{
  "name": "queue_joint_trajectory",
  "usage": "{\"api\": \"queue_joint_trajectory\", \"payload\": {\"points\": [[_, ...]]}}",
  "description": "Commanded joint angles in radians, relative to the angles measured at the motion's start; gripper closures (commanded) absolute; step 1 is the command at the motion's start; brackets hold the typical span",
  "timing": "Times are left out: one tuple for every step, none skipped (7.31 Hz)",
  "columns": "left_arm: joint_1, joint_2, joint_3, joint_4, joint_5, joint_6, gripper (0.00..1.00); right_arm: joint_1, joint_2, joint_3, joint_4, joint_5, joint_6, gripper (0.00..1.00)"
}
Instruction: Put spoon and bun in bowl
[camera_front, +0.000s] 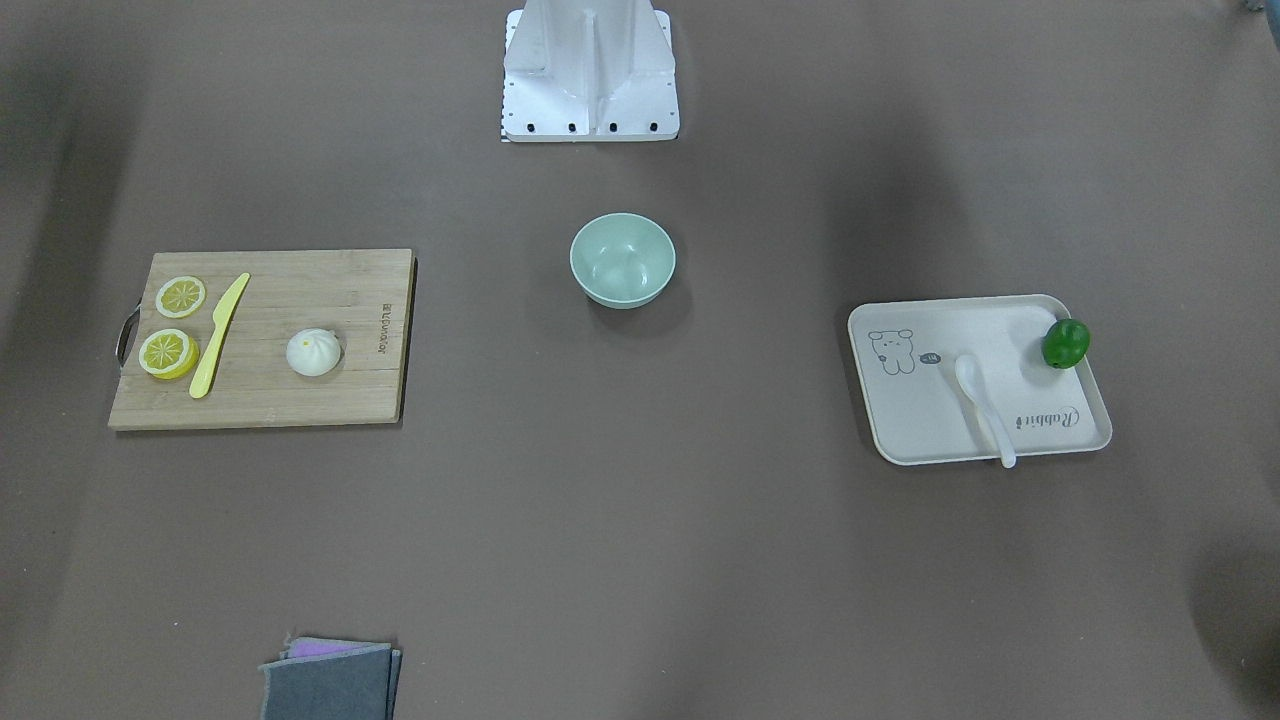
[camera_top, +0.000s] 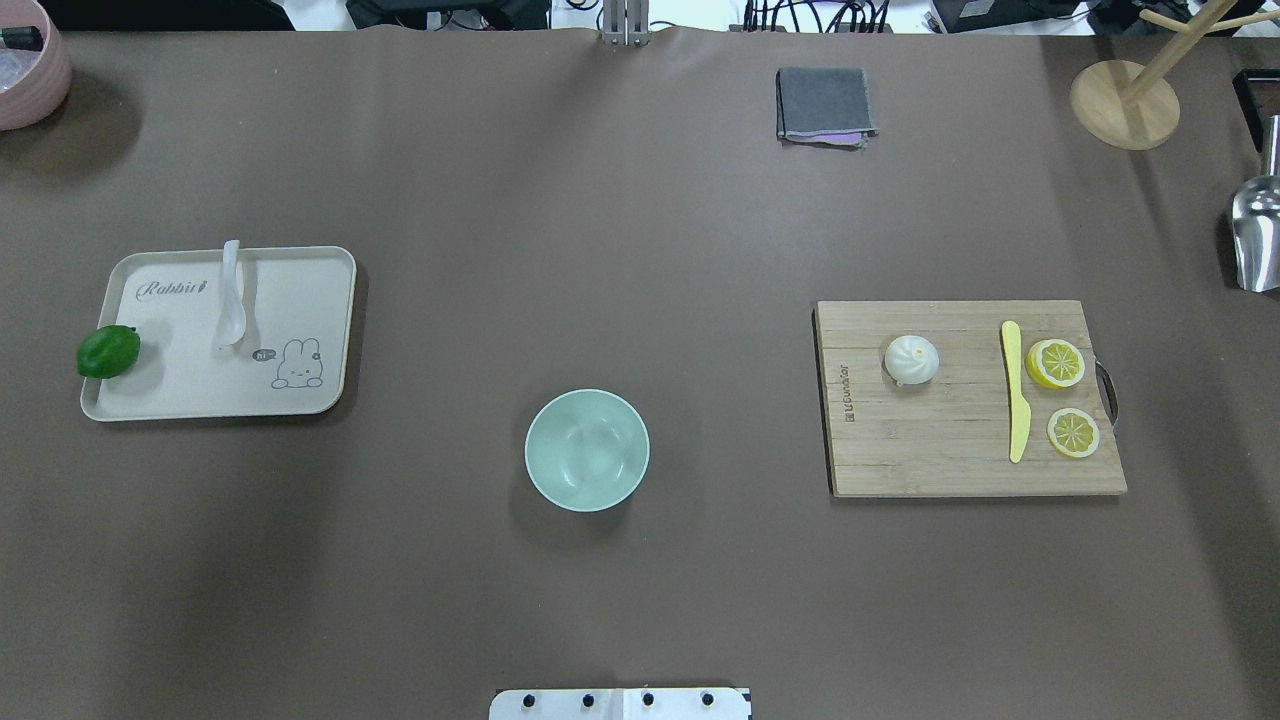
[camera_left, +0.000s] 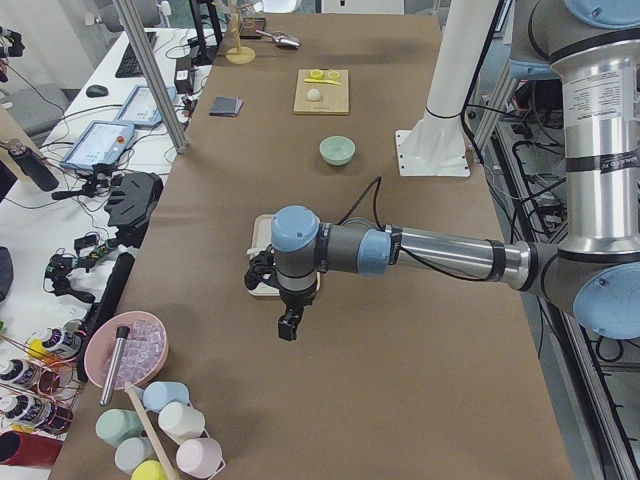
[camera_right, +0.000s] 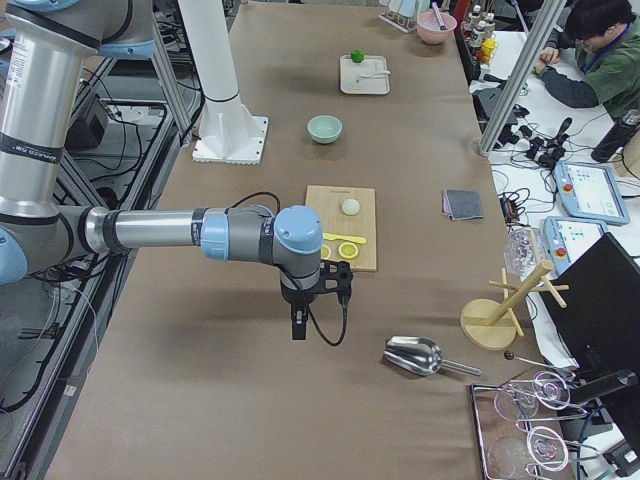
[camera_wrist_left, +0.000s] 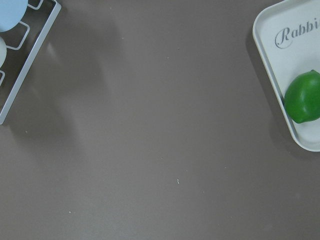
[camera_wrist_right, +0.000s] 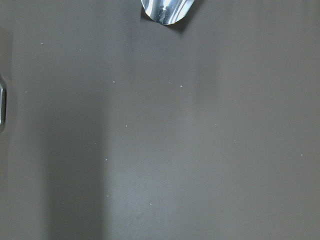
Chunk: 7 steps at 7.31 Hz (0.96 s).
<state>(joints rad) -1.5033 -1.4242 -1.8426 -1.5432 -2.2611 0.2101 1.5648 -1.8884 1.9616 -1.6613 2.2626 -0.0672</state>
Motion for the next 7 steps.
{"api": "queue_joint_trajectory", "payload": {"points": [[0.000,0.010,-0.003,-0.018,0.000,0.005,0.02,0.000,-0.001,-0.001,0.000,0.003,0.000,0.00],[0.002,0.011,0.003,-0.040,0.000,0.002,0.02,0.000,-0.002,-0.001,0.000,0.009,0.000,0.00],[0.002,0.008,0.002,-0.041,0.002,0.002,0.02,0.001,-0.002,0.000,0.000,0.011,0.001,0.00],[0.002,0.001,0.006,-0.041,0.002,0.000,0.02,0.000,-0.002,-0.001,0.000,0.014,0.001,0.00],[0.002,-0.010,0.005,-0.041,0.000,-0.003,0.02,0.000,0.000,-0.001,0.000,0.030,0.003,0.00],[0.002,-0.031,0.000,-0.046,-0.001,-0.005,0.02,0.000,0.002,-0.001,0.000,0.052,0.006,0.00],[0.002,-0.050,-0.010,-0.084,-0.001,-0.005,0.02,0.000,0.014,-0.001,0.018,0.101,0.006,0.00]]}}
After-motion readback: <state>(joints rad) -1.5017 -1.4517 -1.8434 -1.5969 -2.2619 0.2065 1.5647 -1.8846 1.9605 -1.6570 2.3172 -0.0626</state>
